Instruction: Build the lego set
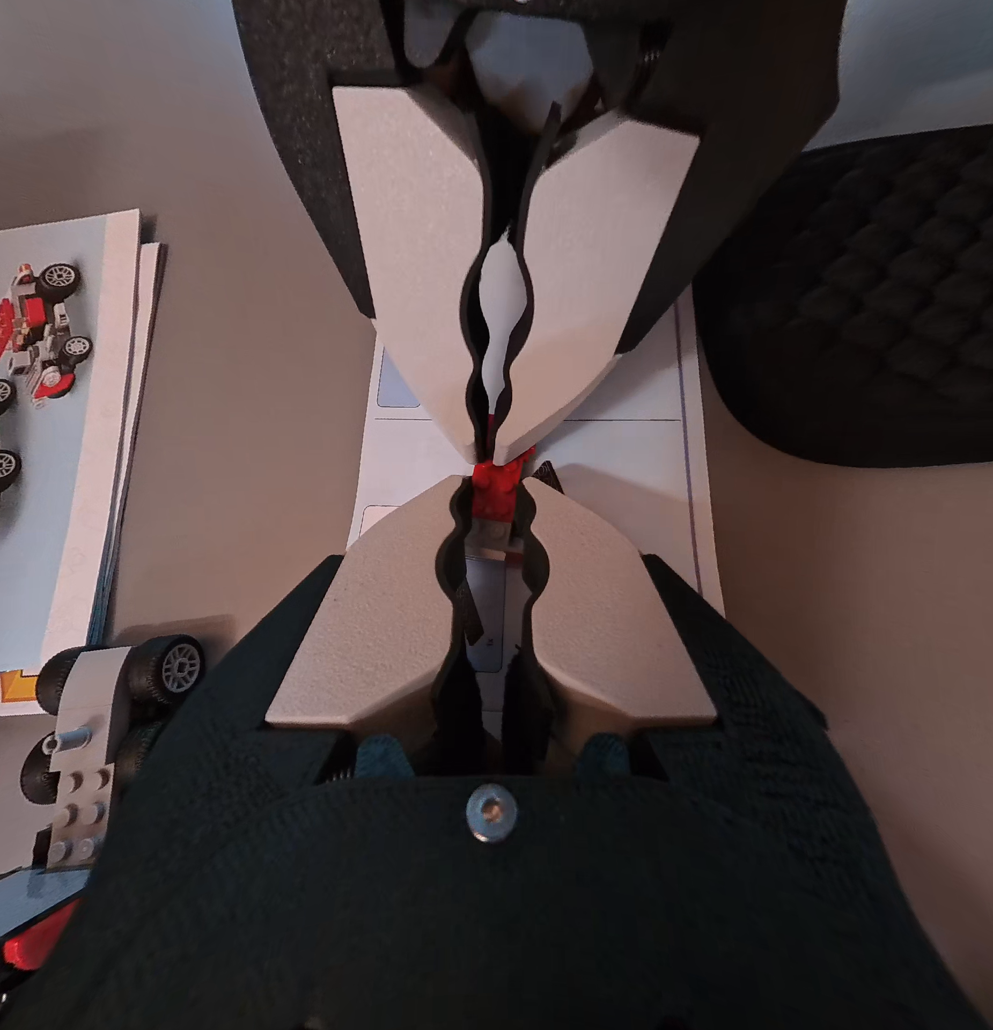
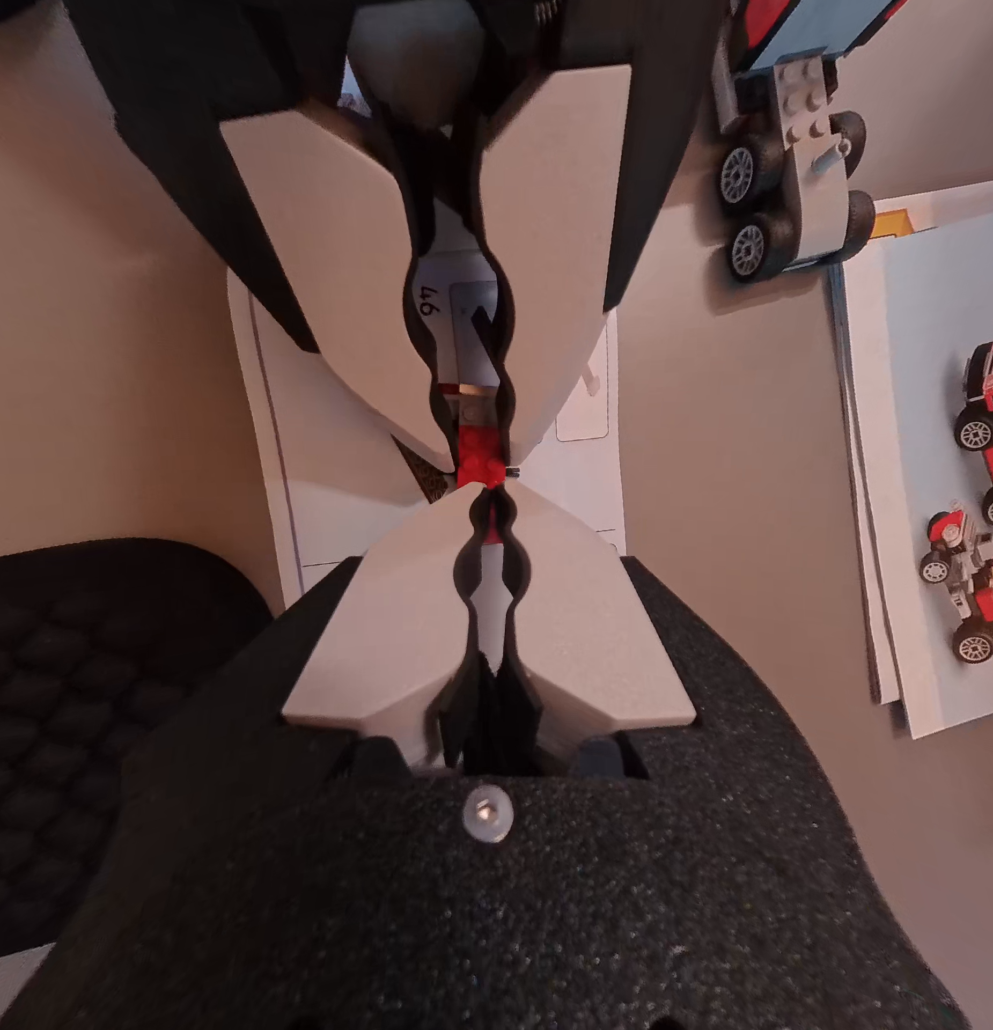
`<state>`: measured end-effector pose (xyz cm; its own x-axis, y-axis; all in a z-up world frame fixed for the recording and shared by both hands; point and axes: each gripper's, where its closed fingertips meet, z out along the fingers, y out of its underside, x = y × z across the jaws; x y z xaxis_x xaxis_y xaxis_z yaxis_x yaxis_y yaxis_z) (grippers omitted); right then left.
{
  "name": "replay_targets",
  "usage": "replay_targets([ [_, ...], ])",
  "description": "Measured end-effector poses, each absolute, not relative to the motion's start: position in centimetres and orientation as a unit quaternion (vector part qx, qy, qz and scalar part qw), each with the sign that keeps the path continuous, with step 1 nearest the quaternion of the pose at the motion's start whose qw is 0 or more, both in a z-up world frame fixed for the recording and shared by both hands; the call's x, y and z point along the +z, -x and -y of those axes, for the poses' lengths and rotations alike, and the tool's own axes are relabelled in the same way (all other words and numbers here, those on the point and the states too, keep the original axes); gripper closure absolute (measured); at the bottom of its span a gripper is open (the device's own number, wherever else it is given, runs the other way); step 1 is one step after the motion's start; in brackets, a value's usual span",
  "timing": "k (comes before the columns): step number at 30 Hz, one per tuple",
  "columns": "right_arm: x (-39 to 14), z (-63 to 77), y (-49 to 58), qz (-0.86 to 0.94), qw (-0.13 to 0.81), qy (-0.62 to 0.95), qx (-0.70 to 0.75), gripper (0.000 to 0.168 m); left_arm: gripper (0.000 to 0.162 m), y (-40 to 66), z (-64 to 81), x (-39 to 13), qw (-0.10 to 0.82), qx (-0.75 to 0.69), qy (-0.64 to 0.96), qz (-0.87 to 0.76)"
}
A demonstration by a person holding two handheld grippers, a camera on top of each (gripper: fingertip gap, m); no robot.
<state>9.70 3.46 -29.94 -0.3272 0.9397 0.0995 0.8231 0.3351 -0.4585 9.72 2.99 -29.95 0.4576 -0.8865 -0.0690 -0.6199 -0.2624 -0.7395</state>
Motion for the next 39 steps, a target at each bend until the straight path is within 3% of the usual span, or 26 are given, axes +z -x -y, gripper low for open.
replay_targets([
  [4,-29.9,-3.5,-9.7,0.797,0.187,0.548,0.171,0.167,0.147,-9.7,-3.0,-30.0,0.363,-0.18,0.773,-0.488],
  [10,-27.2,-4.0,-9.8,0.73,0.241,0.571,0.29,0.164,0.147,-9.6,-2.9,-30.0,0.364,-0.171,0.774,-0.489],
  [20,-29.8,-2.3,-9.2,0.767,0.115,0.57,0.272,0.168,0.147,-9.6,-2.9,-30.0,0.364,-0.176,0.774,-0.487],
  [30,-29.8,-2.5,-9.2,0.79,0.141,0.548,0.236,0.168,0.147,-9.6,-2.9,-30.0,0.367,-0.179,0.772,-0.488],
  [36,-28.2,-4.1,-10.8,0.719,0.219,0.594,0.286,0.115,0.146,-9.6,-2.9,-30.0,0.371,-0.17,0.77,-0.49],
  [39,-30.3,-3.2,-11.7,0.73,0.203,0.588,0.282,0.116,0.147,-9.6,-2.9,-30.0,0.372,-0.172,0.77,-0.49],
])
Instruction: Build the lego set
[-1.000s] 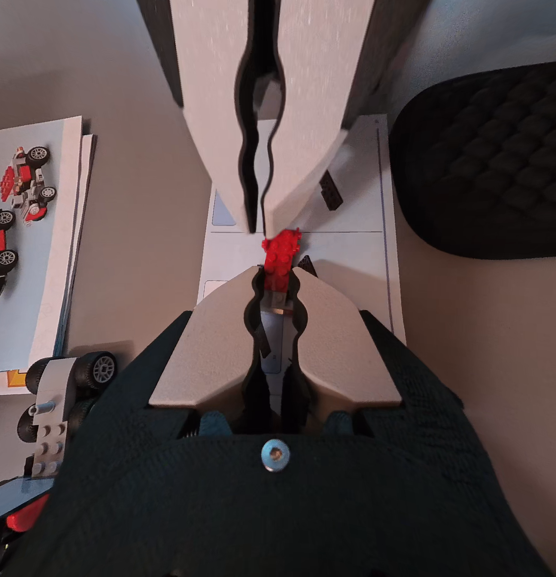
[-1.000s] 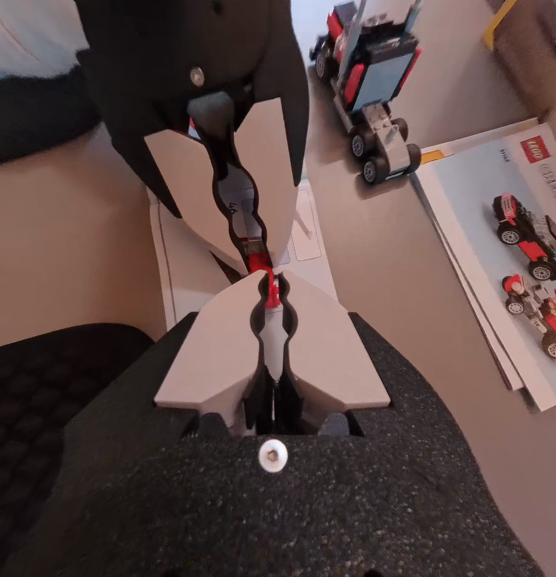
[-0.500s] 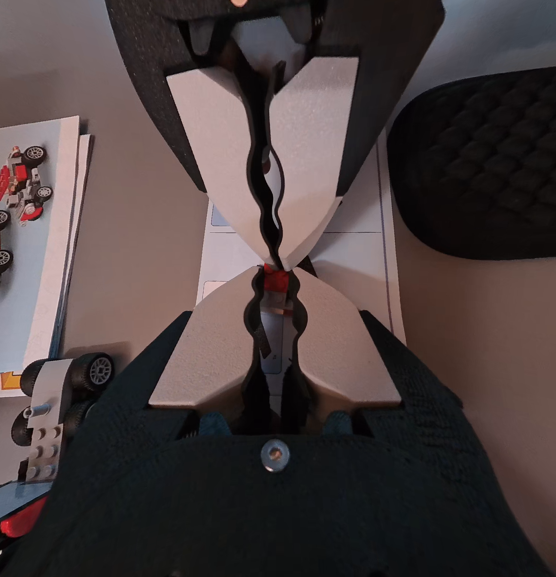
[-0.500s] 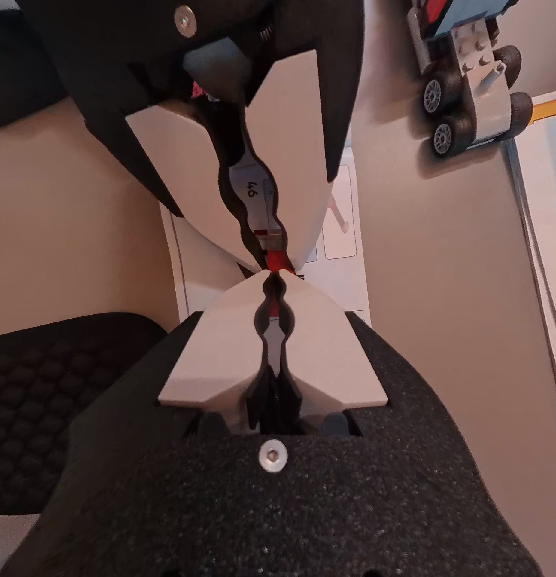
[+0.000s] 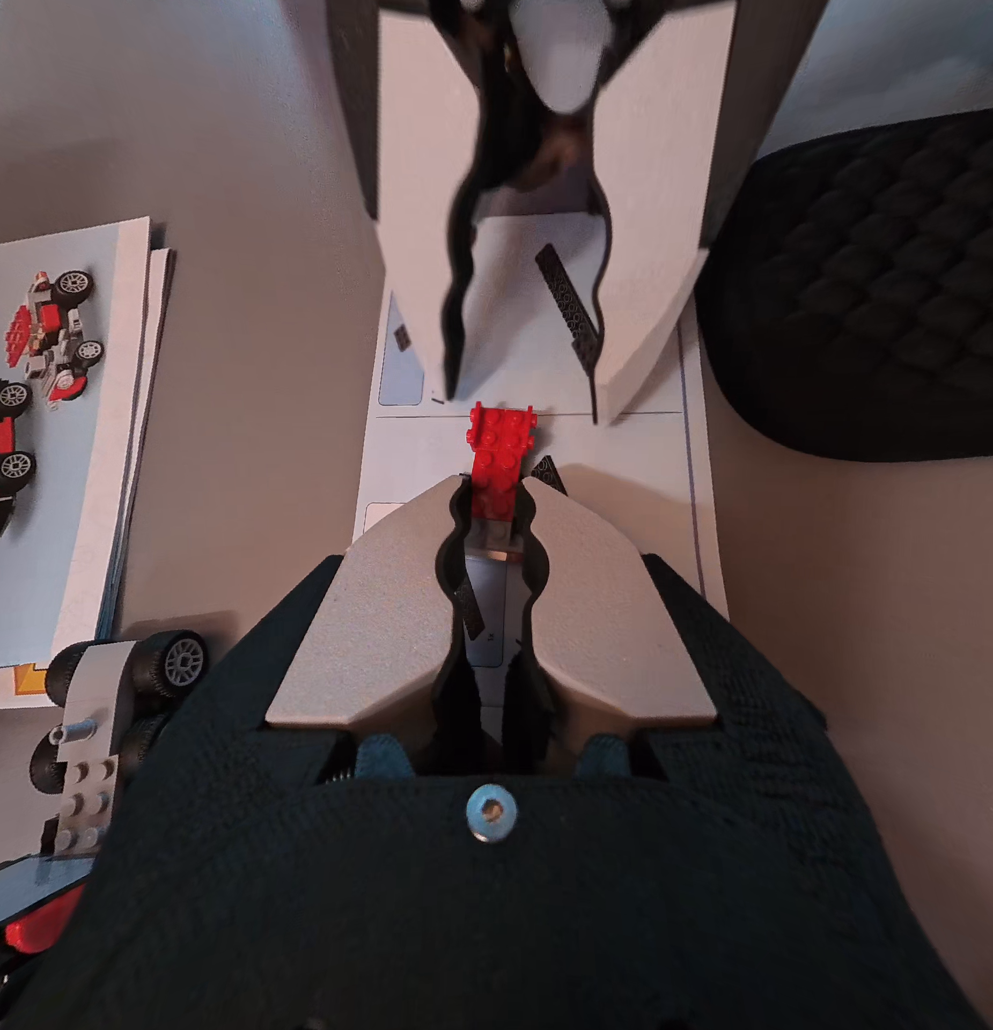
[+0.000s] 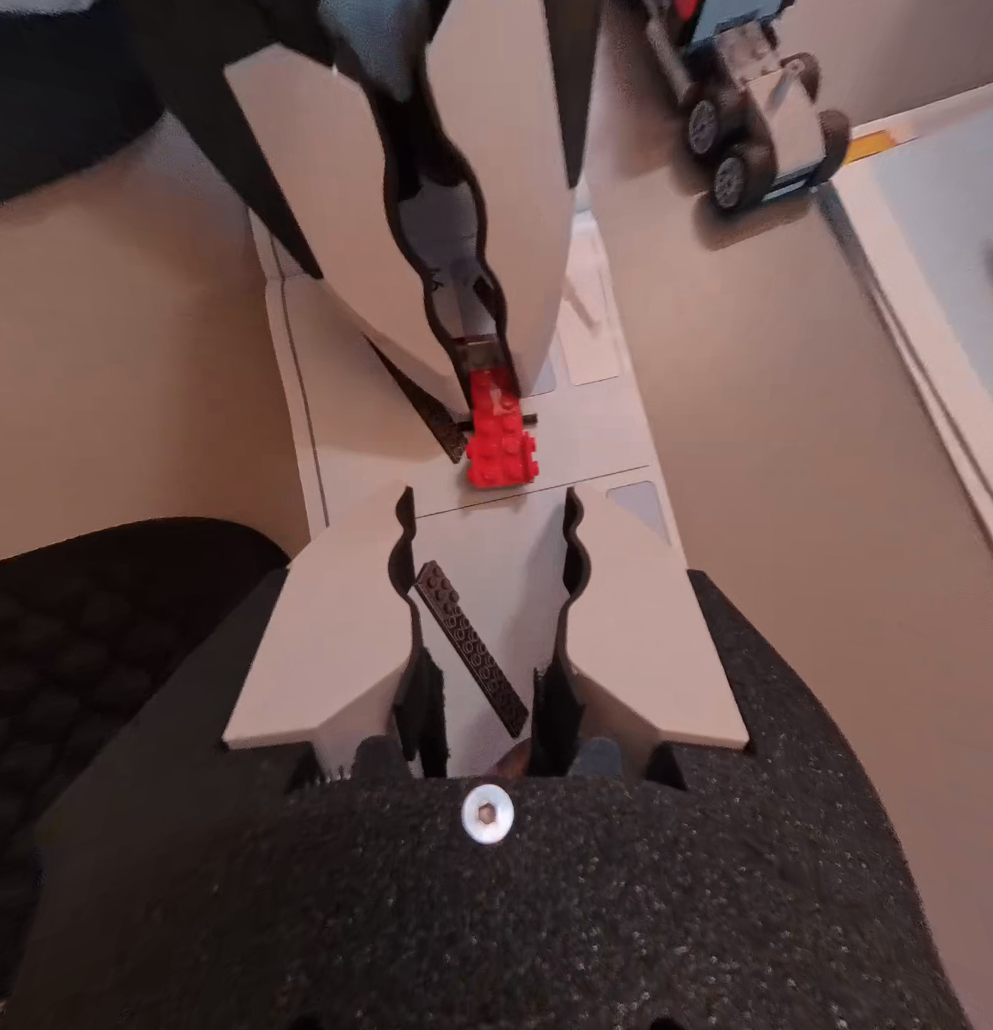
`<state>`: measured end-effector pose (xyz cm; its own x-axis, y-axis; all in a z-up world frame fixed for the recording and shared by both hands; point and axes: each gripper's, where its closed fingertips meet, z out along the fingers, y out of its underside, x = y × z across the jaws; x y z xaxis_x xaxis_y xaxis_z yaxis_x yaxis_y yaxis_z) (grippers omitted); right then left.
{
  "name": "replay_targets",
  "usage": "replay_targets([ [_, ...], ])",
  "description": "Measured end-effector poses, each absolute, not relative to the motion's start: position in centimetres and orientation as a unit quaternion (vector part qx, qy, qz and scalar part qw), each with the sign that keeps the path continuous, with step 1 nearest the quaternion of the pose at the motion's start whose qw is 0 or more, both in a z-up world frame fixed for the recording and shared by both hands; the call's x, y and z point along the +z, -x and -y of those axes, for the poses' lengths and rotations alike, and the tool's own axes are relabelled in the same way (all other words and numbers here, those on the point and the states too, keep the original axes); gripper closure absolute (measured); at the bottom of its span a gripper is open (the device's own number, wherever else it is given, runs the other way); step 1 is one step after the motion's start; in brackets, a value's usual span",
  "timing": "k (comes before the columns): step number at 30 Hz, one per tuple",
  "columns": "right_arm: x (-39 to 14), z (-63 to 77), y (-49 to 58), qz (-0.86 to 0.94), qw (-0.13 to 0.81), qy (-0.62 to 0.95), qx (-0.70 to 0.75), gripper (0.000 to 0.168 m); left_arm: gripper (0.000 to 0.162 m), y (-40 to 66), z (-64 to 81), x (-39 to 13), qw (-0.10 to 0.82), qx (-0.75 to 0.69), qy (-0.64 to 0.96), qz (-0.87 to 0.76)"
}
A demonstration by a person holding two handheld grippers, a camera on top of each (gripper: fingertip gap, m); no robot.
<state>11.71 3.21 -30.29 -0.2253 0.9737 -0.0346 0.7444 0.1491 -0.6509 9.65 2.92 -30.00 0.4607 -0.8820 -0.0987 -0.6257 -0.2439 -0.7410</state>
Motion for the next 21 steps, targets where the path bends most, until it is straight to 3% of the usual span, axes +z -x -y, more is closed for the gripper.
replay_targets([
  [7,-30.4,-3.4,-10.5,0.734,0.25,0.556,0.299,0.142,0.147,-9.7,-2.9,-30.0,0.378,-0.176,0.768,-0.487],
  [10,-30.4,-3.3,-10.5,0.735,0.252,0.551,0.303,0.144,0.146,-9.7,-2.8,-30.0,0.375,-0.18,0.77,-0.484],
  [12,-29.9,-3.4,-10.3,0.723,0.261,0.556,0.316,0.144,0.128,-9.5,-2.6,-29.3,0.366,-0.182,0.771,-0.488],
  [14,-29.1,-3.8,-10.2,0.7,0.276,0.57,0.33,0.144,0.116,-8.5,-3.2,-26.9,0.4,-0.183,0.77,-0.462],
  [21,-28.6,-3.3,-9.8,0.656,0.295,0.597,0.354,0.144,0.117,-0.7,-3.6,-18.5,0.537,-0.212,0.76,-0.298],
])
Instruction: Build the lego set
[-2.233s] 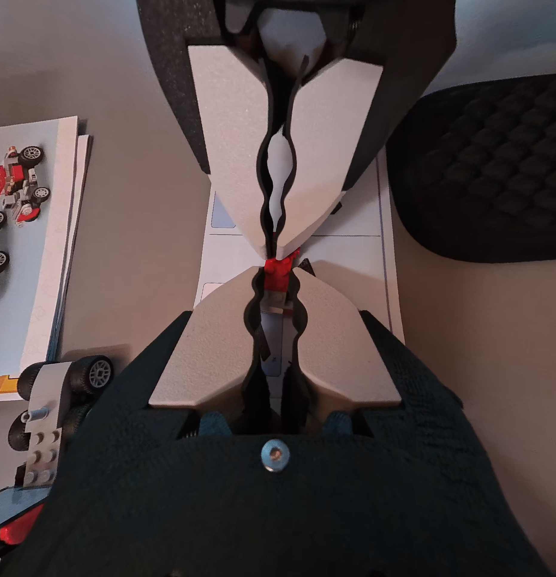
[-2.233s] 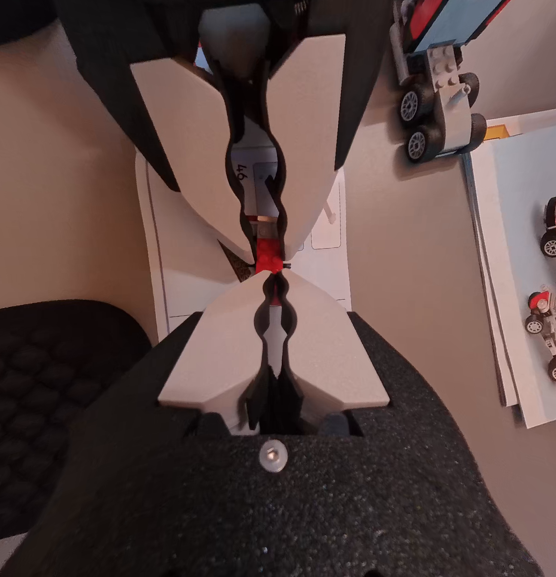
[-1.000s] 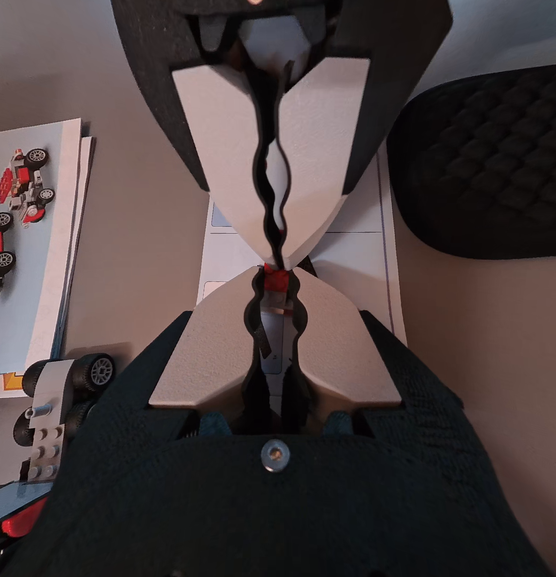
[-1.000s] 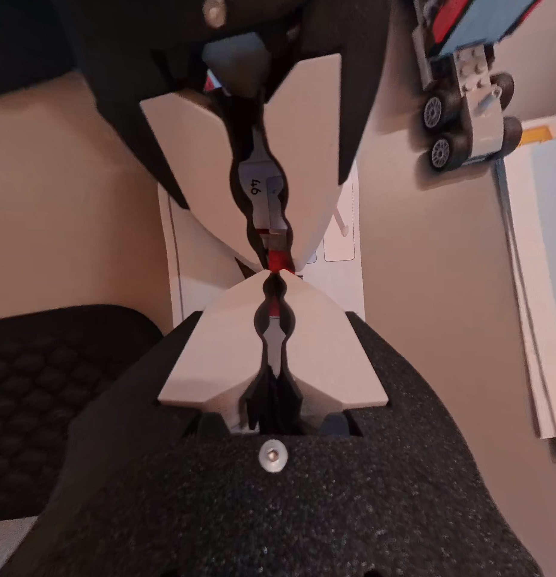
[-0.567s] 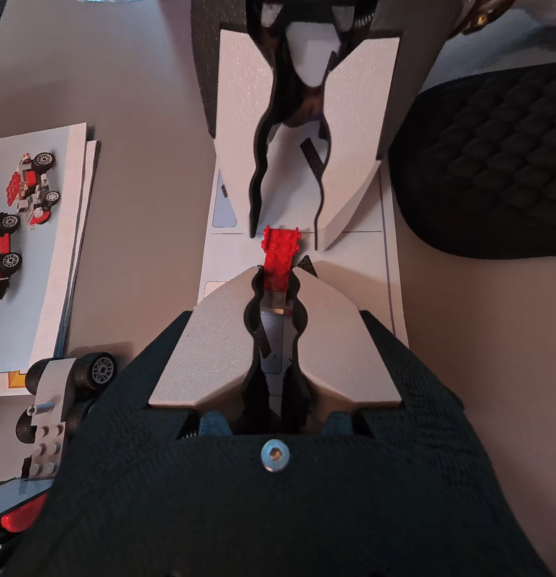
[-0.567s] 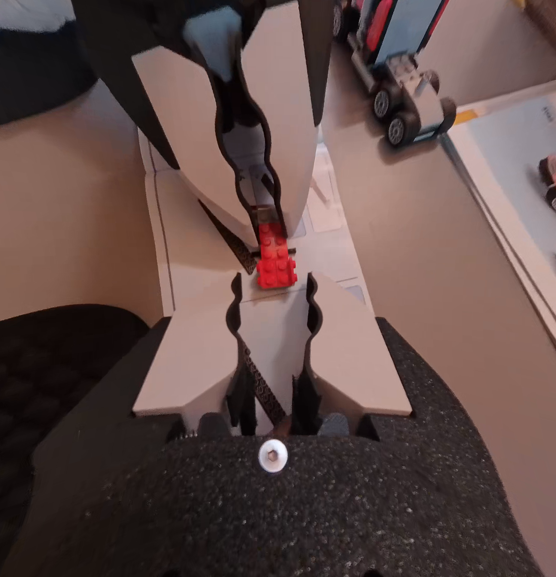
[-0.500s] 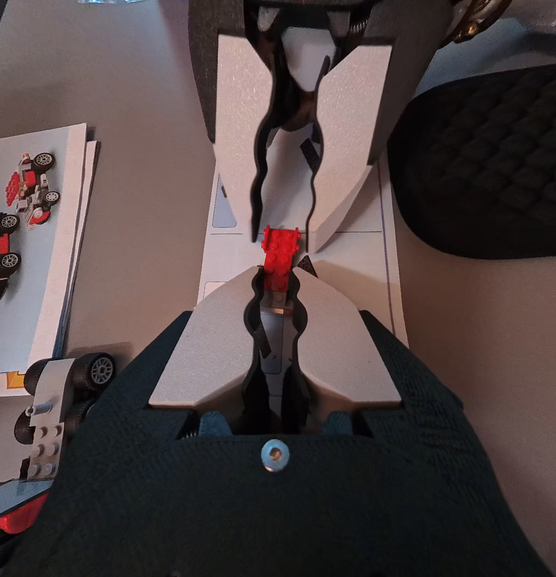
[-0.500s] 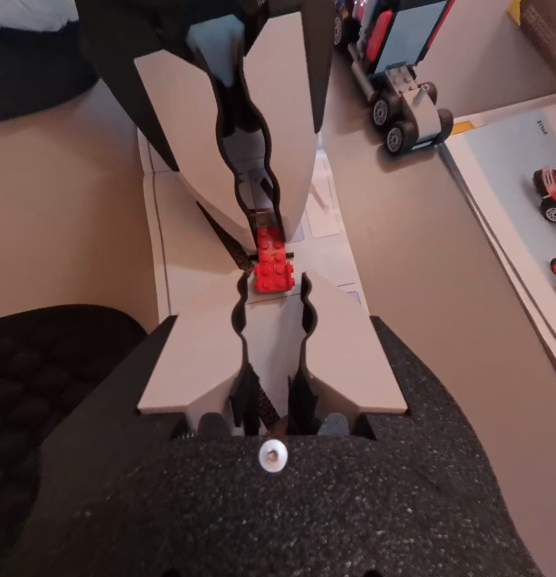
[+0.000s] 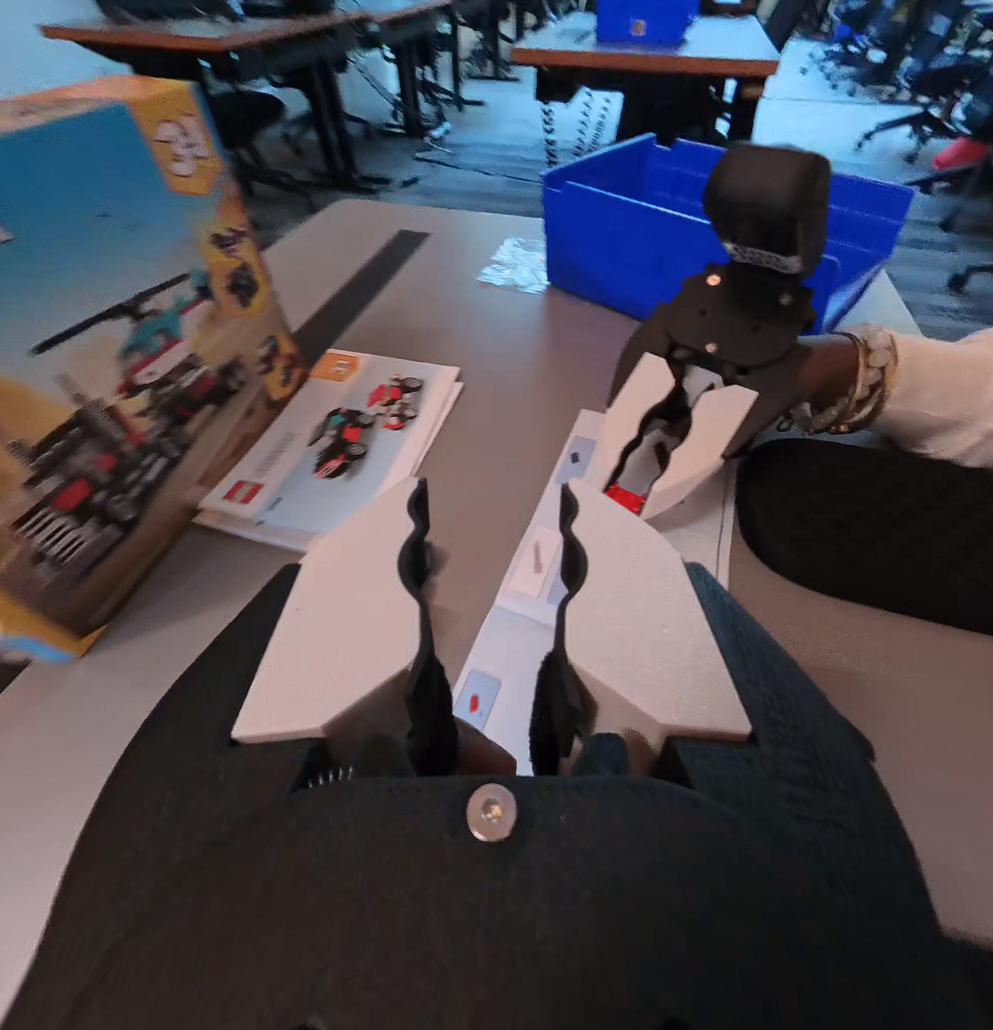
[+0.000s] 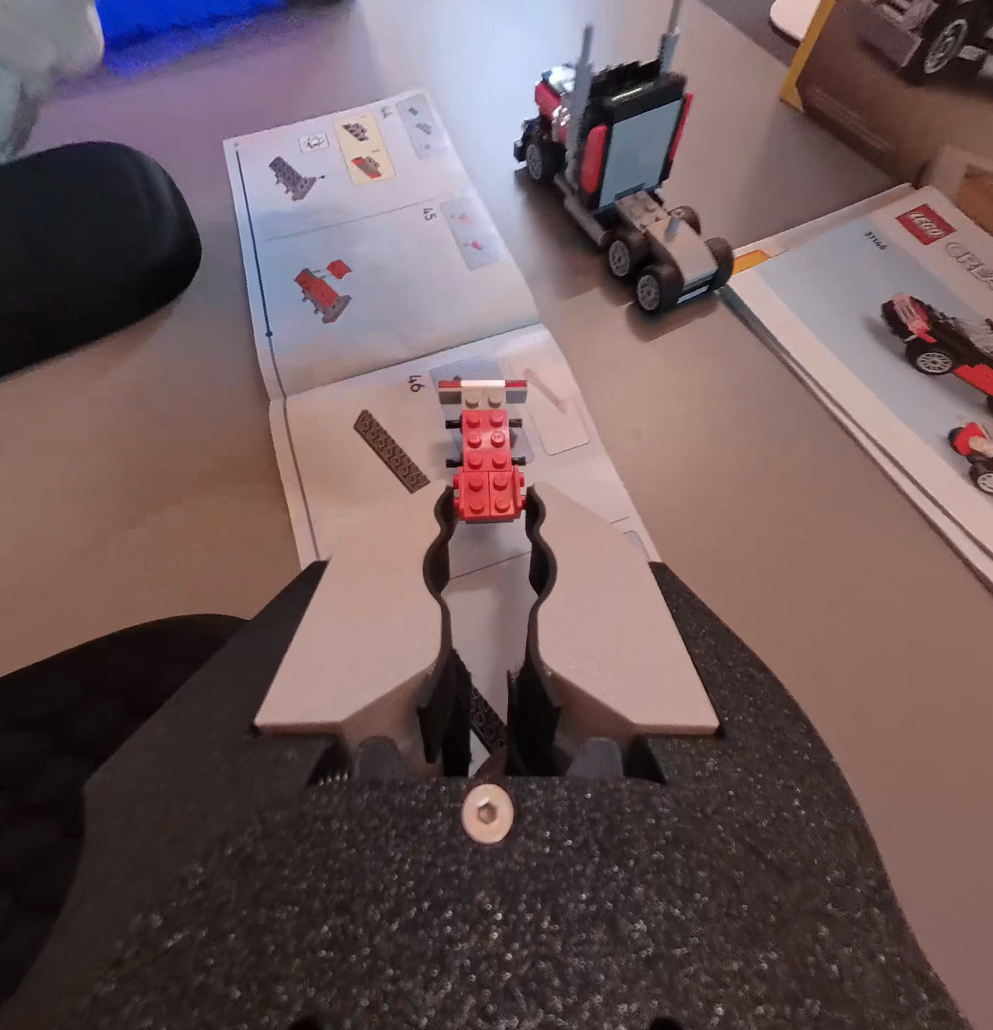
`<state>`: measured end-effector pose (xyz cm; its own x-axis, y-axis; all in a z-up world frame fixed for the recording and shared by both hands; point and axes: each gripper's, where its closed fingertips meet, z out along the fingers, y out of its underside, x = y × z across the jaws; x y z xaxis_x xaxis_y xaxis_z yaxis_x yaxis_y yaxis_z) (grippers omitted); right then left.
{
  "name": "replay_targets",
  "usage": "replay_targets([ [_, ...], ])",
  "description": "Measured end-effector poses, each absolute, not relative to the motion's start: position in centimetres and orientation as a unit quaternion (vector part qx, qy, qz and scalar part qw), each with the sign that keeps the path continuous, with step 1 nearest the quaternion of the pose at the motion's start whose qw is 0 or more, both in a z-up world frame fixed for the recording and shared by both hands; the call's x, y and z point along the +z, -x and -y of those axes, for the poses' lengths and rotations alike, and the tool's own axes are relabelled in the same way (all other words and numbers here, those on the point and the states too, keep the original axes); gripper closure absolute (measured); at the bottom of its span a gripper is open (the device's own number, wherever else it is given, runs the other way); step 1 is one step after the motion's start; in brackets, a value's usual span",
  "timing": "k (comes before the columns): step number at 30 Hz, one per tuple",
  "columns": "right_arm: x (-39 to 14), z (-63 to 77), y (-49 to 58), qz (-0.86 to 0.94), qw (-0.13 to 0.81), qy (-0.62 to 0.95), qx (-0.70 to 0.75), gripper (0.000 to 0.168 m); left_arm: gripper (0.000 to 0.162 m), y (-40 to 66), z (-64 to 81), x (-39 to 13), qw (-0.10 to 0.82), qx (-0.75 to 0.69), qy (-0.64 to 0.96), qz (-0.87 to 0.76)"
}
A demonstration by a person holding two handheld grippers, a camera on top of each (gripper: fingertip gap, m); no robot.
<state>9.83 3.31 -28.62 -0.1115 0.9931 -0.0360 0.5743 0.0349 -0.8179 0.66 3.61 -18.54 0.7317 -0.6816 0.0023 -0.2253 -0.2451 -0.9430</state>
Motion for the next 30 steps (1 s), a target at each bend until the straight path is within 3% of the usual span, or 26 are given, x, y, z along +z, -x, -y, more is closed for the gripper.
replay_targets([
  [7,-28.3,-2.3,-8.9,0.666,0.288,0.578,0.374,0.144,0.119,6.6,-1.6,-20.2,0.556,-0.171,0.781,-0.226],
  [13,-27.1,-1.1,-6.5,0.702,0.277,0.533,0.382,0.144,0.12,6.9,-0.1,-23.1,0.529,-0.201,0.782,-0.262],
  [18,-29.2,-0.2,-6.0,0.712,0.254,0.529,0.386,0.144,0.122,7.4,-0.1,-26.2,0.494,-0.202,0.804,-0.264],
  [23,-30.3,-0.1,-6.5,0.739,0.249,0.519,0.35,0.144,0.123,7.5,-0.4,-26.1,0.498,-0.219,0.801,-0.25],
  [30,-30.1,0.0,-6.5,0.737,0.248,0.517,0.359,0.122,0.131,7.7,-0.4,-25.7,0.506,-0.236,0.794,-0.242],
])
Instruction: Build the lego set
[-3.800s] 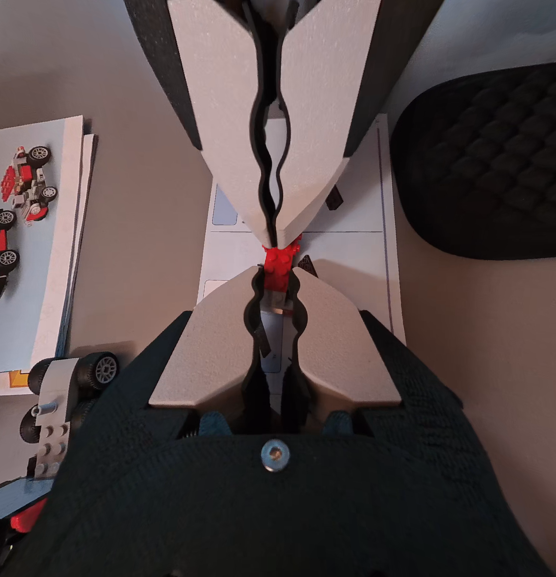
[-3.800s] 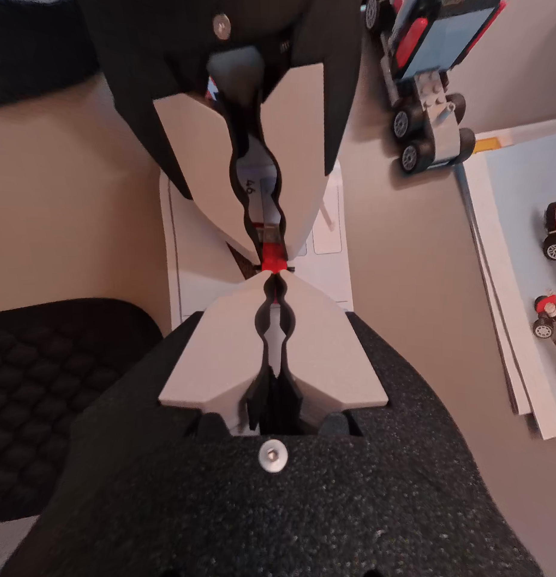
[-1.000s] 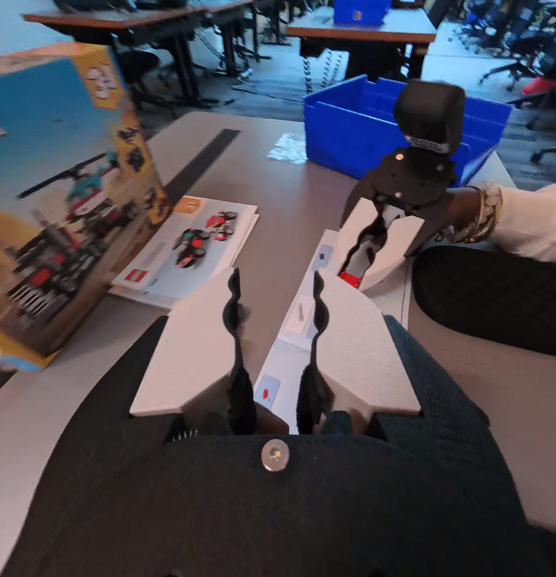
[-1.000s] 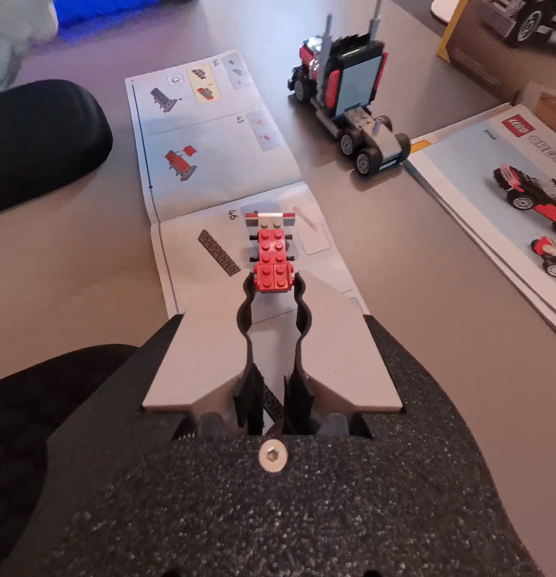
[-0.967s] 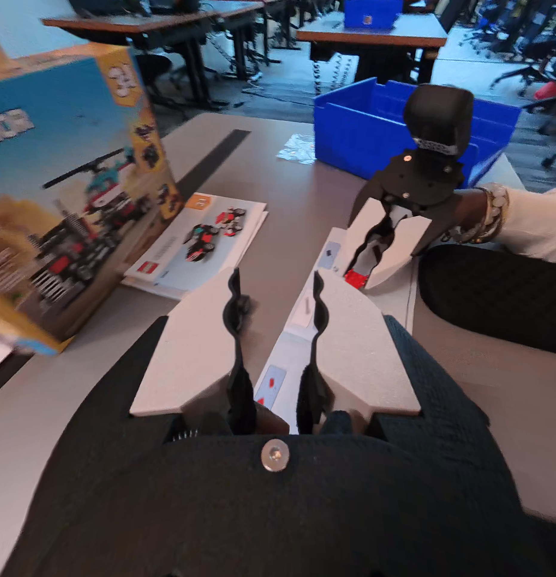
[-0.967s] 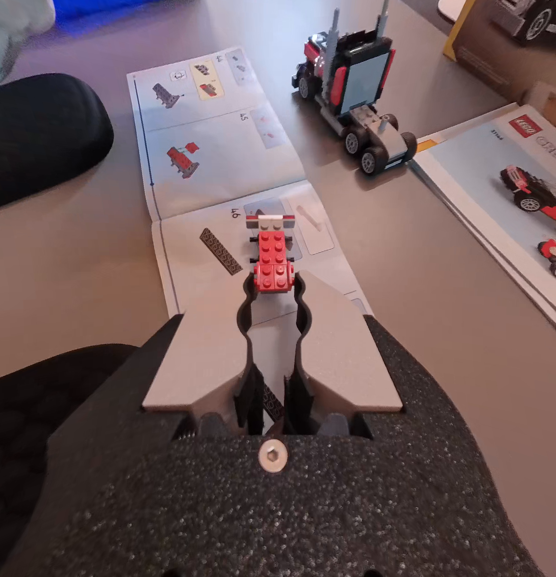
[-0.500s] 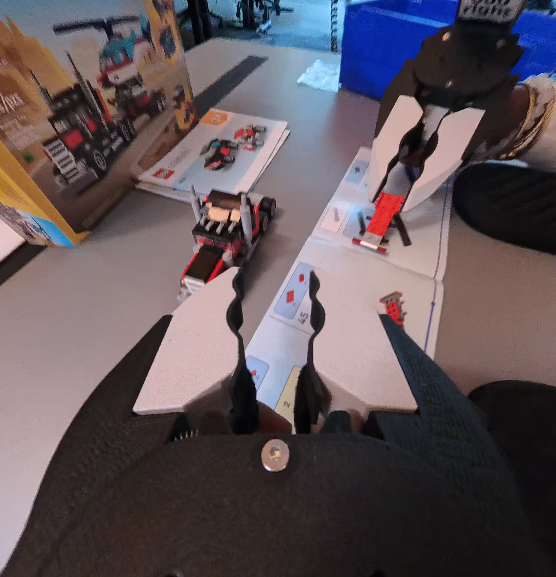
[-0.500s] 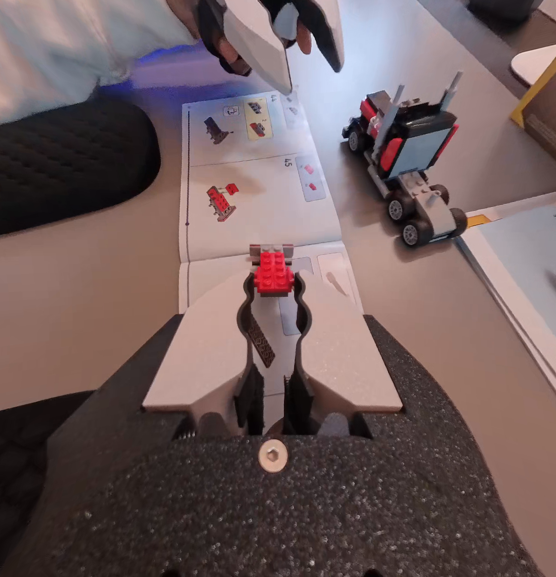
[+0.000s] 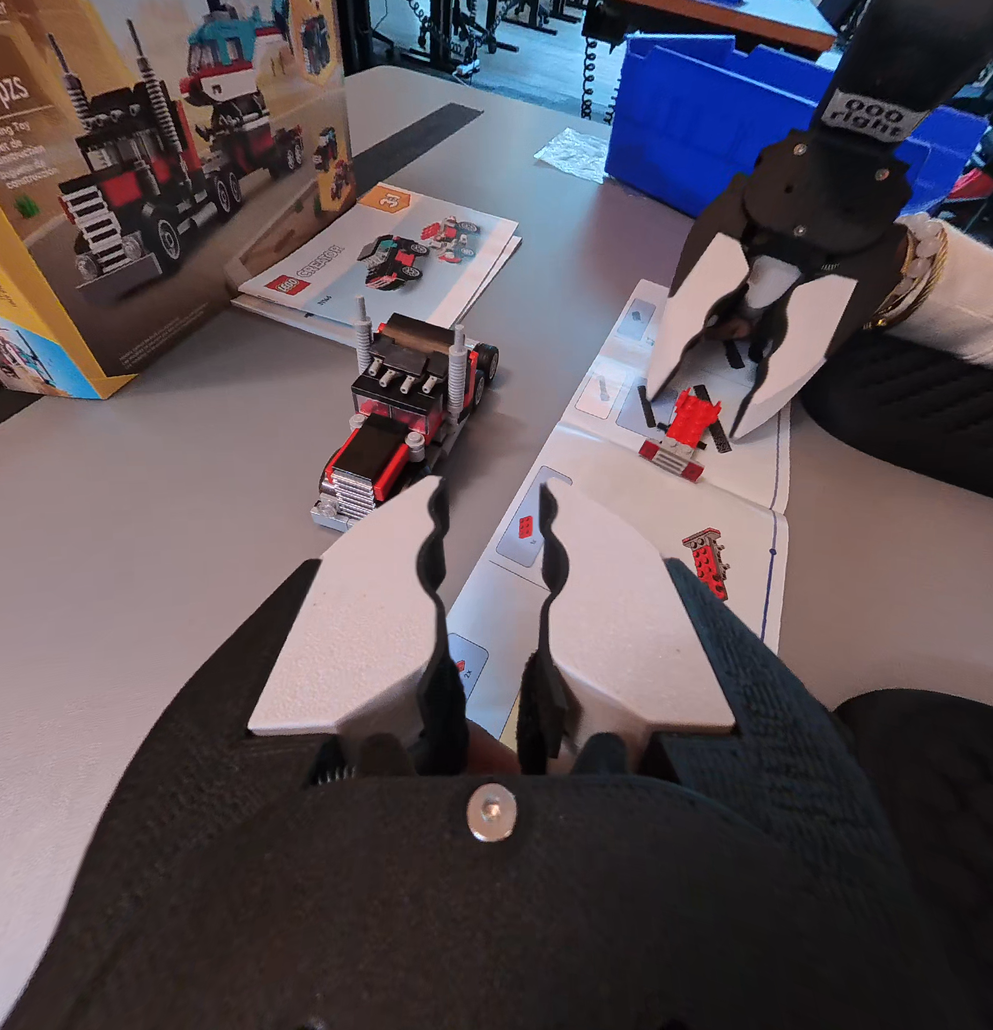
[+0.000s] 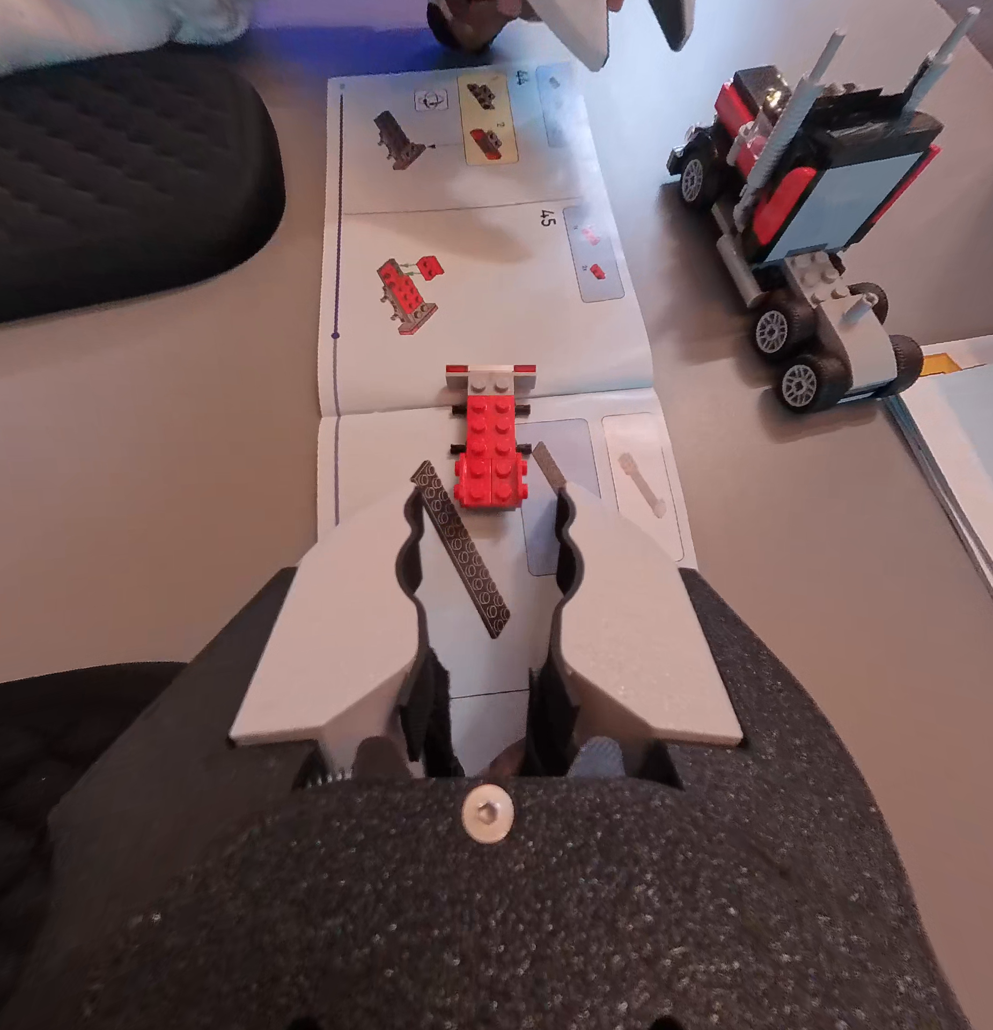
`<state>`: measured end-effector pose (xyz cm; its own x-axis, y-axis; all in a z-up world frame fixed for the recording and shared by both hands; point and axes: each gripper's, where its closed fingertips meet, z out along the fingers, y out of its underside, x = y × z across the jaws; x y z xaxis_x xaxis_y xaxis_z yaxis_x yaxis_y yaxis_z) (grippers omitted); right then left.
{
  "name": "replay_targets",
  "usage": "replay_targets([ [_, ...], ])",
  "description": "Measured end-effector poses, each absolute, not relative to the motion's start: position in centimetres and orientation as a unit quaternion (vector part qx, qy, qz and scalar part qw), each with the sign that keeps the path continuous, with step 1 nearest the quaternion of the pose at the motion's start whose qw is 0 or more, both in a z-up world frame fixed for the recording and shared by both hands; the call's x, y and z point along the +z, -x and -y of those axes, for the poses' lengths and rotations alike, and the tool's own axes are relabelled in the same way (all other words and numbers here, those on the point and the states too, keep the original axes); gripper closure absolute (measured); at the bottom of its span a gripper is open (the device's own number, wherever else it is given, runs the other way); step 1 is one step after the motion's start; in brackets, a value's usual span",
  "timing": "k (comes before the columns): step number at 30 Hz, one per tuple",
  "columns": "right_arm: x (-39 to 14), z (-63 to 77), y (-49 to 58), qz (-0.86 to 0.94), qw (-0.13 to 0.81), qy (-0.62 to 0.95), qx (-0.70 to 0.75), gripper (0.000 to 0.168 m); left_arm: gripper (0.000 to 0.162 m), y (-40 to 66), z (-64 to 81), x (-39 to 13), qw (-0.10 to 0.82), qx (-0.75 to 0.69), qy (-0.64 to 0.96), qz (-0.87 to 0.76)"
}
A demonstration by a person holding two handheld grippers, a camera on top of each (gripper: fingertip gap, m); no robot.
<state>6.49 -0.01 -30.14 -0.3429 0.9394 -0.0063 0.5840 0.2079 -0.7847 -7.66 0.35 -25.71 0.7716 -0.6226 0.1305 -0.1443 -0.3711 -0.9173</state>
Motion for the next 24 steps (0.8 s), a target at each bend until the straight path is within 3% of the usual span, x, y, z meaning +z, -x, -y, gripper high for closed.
replay_targets([
  [4,-30.3,0.2,-6.8,0.739,0.232,0.518,0.363,0.116,0.131,7.7,-0.2,-25.4,0.514,-0.238,0.787,-0.243],
  [10,-30.6,0.3,-7.0,0.747,0.227,0.514,0.356,0.112,0.118,7.6,-0.4,-25.9,0.502,-0.234,0.796,-0.245],
  [16,-30.6,0.3,-7.5,0.753,0.228,0.504,0.356,0.112,0.123,7.8,-0.3,-25.6,0.507,-0.248,0.792,-0.234],
  [24,-29.7,-0.7,-7.2,0.73,0.261,0.515,0.365,0.13,0.125,6.9,-0.1,-27.1,0.463,-0.234,0.812,-0.266],
])
